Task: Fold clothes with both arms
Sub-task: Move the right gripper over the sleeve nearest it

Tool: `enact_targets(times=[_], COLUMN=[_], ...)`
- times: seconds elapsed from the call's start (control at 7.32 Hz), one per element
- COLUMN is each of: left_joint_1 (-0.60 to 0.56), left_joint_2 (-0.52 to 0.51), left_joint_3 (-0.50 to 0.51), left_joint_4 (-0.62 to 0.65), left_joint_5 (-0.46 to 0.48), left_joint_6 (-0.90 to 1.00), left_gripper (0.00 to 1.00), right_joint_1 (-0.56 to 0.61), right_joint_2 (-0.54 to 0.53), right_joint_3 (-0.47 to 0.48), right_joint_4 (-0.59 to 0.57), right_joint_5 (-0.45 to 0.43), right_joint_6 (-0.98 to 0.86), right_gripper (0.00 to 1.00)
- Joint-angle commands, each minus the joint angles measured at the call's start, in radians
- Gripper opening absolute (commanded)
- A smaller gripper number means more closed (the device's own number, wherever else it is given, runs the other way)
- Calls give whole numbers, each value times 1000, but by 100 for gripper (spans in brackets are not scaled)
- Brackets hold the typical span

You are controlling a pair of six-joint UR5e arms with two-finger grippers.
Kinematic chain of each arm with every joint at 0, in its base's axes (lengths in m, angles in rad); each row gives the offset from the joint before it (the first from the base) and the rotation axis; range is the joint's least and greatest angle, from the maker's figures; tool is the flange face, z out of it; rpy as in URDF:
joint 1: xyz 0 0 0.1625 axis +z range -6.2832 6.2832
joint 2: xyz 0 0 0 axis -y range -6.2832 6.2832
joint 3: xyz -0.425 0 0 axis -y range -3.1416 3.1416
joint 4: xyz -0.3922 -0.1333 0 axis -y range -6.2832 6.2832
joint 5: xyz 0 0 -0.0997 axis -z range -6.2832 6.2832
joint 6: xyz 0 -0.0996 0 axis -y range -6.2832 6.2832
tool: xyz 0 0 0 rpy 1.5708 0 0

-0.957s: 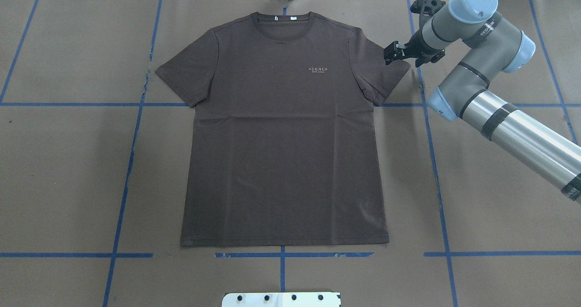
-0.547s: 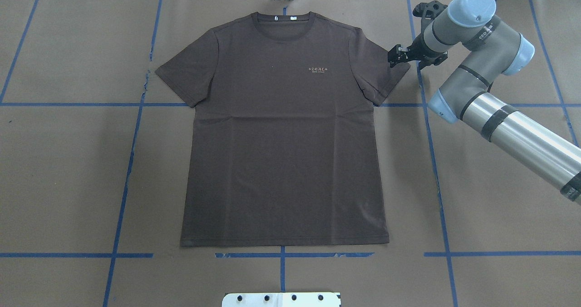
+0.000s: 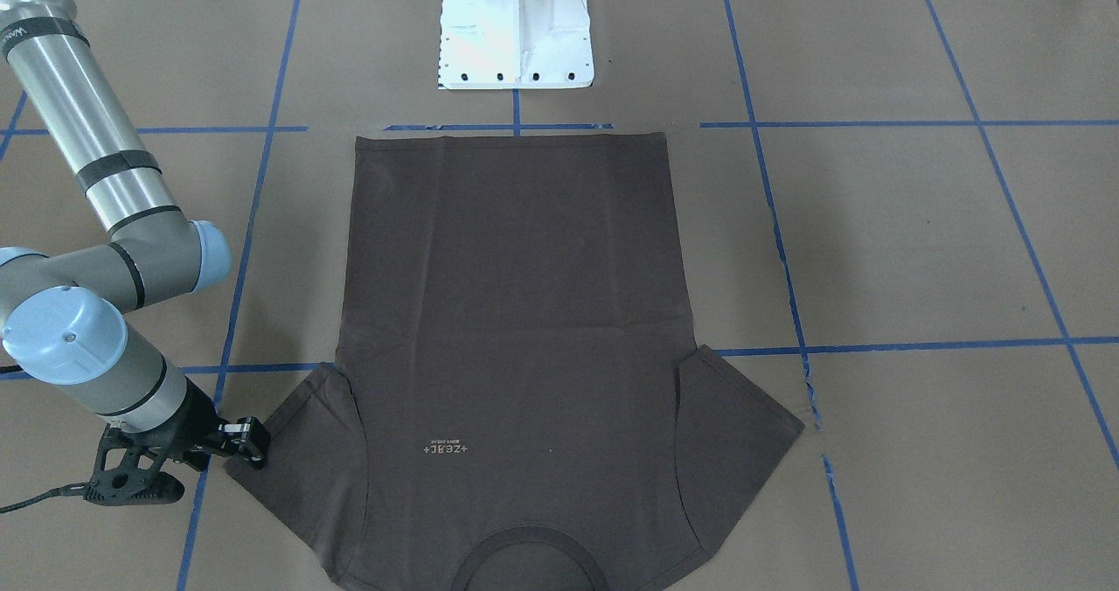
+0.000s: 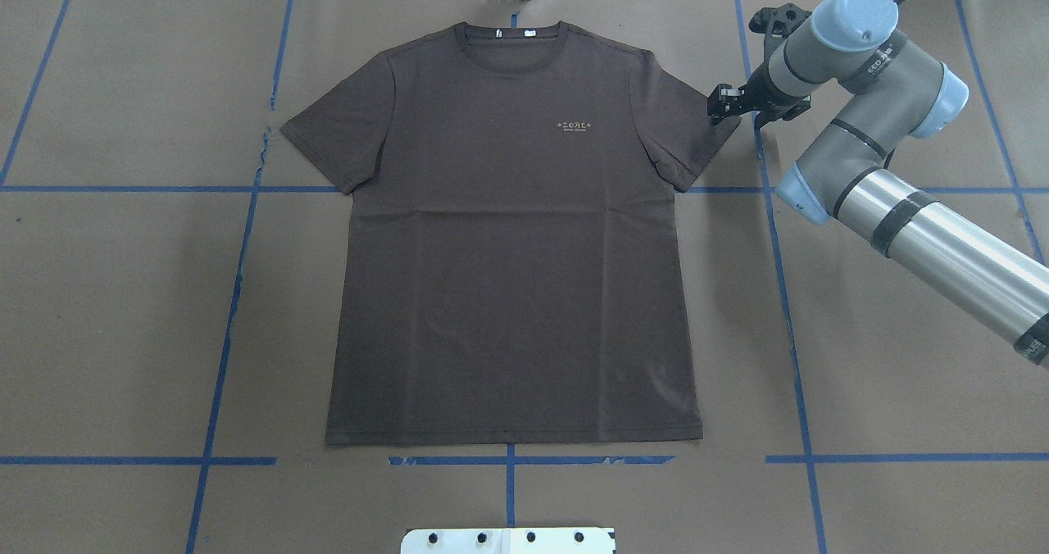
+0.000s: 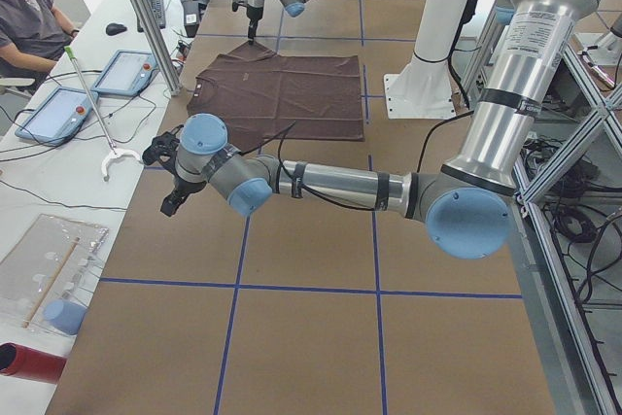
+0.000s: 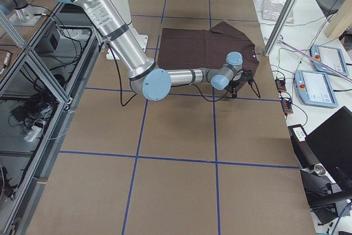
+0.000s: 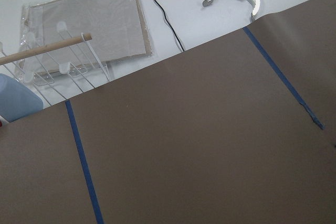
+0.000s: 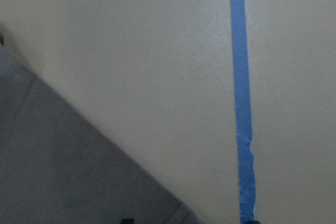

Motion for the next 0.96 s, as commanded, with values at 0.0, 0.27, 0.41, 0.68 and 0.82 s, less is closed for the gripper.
enact_targets(times=[0.0,0.27,0.41,0.68,0.82], left_joint_1=[0,2,0,0,2], left_joint_2=[0,0,0,-2,0], left_joint_3=[2,2,2,2,2], left_joint_4=[0,2,2,3,3], left_joint_5=[0,0,0,0,0], left_joint_6=[3,1,0,-2,-2], left_gripper=[100,100,100,99,98], right_joint_1=[-1,-1,-1,1,1], right_joint_2=[10,19,24,32,38], right_joint_3=[2,3,5,10,13], right_joint_4=[-4,-18,-29,-26,-24], right_joint_5=[0,0,-1,-1,-1], right_joint_6=[-17,-22,-37,-43,-42], right_gripper=[0,0,0,0,0])
